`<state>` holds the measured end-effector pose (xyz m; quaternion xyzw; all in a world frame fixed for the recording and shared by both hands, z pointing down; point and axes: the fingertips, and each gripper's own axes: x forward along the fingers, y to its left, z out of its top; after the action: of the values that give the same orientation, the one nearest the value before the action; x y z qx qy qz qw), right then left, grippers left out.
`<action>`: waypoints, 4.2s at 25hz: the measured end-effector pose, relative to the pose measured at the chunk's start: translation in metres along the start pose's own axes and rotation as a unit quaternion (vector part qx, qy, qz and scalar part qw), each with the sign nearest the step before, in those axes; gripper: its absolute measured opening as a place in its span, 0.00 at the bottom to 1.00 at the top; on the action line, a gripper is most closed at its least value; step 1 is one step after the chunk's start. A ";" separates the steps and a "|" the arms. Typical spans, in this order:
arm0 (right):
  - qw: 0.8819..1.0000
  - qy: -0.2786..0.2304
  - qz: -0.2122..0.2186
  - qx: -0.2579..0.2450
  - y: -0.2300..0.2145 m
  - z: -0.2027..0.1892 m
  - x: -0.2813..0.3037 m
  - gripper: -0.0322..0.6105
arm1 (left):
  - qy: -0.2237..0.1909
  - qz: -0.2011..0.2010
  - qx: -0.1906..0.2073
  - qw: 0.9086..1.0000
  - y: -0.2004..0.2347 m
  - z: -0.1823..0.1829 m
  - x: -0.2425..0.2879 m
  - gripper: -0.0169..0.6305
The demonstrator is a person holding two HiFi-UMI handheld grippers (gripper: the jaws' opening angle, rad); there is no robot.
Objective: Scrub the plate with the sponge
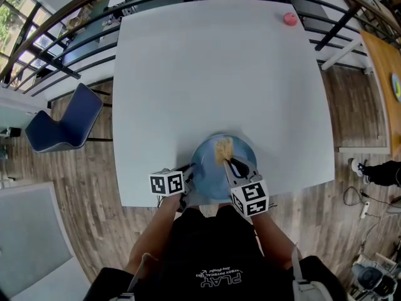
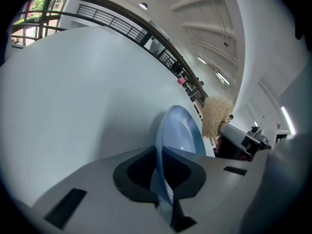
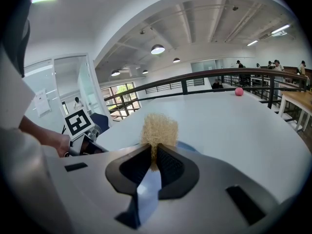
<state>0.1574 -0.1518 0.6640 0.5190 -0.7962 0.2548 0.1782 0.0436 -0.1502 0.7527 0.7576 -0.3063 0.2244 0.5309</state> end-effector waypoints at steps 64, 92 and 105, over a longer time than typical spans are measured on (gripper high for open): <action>0.977 -0.076 0.022 -0.197 0.116 0.159 -0.010 0.12 | -0.255 0.019 0.263 0.930 -0.131 0.163 -0.178 0.07; 0.983 -0.070 -0.075 -0.153 0.038 0.158 -0.025 0.12 | -0.237 0.047 0.284 0.928 -0.127 0.146 -0.176 0.08; 0.986 -0.047 -0.118 -0.109 0.000 0.128 -0.036 0.12 | -0.243 0.033 0.258 0.934 -0.117 0.154 -0.178 0.08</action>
<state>0.1692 -0.2006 0.5408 0.5985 -0.7596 0.1188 0.2251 0.0012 -0.2255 0.5043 0.8892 -0.3830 0.1219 0.2187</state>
